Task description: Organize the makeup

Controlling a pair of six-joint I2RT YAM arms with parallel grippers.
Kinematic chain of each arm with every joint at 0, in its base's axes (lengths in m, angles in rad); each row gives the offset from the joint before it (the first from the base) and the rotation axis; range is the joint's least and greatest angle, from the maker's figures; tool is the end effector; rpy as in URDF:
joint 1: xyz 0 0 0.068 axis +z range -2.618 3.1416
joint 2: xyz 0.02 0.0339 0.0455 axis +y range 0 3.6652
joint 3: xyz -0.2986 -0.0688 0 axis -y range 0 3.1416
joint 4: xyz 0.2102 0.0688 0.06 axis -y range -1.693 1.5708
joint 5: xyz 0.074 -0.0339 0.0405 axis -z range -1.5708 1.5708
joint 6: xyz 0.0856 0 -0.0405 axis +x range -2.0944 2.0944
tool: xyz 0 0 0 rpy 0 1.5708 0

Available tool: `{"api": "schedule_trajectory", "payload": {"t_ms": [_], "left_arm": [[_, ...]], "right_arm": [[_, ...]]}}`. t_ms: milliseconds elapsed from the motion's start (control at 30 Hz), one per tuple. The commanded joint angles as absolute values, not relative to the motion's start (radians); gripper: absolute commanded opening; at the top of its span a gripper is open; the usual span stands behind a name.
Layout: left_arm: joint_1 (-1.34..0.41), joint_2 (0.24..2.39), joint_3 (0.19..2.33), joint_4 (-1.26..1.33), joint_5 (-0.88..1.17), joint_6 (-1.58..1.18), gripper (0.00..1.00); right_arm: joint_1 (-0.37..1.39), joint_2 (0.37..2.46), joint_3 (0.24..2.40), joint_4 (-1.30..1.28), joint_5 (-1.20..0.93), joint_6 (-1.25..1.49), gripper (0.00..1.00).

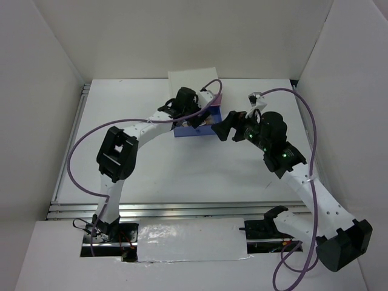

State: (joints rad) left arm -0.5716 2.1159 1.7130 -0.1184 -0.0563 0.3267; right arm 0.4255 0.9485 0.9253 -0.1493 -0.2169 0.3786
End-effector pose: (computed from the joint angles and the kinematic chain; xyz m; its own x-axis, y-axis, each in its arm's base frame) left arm 0.4484 -0.2827 0.2622 -0.2365 0.5331 -0.8123 0.6071 0.7338 0.3048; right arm 0.1862 0.1046 0.3842 -0.3656 0.2306 -0.9017 -0.4962 0.7714 0.3985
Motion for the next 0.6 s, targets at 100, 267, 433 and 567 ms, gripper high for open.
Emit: {"api": "schedule_trajectory", "payload": {"t_ms": [100, 267, 433, 567], "left_arm": [[-0.566, 1.919, 1.611, 0.038, -0.118, 0.197, 0.99], [-0.558, 1.746, 1.537, -0.012, -0.426, -0.156, 0.99], [-0.549, 1.551, 1.454, -0.339, -0.462, -0.563, 0.99], [-0.560, 1.250, 1.213, -0.365, -0.260, -0.689, 0.99]], "right_arm": [[0.342, 1.028, 0.878, -0.057, -0.094, 0.558, 1.00], [0.279, 1.075, 0.769, 0.110, -0.074, 0.686, 0.92], [0.278, 1.368, 0.781, 0.274, -0.181, 0.843, 0.00], [0.281, 1.538, 0.765, 0.439, -0.205, 1.015, 0.03]]}}
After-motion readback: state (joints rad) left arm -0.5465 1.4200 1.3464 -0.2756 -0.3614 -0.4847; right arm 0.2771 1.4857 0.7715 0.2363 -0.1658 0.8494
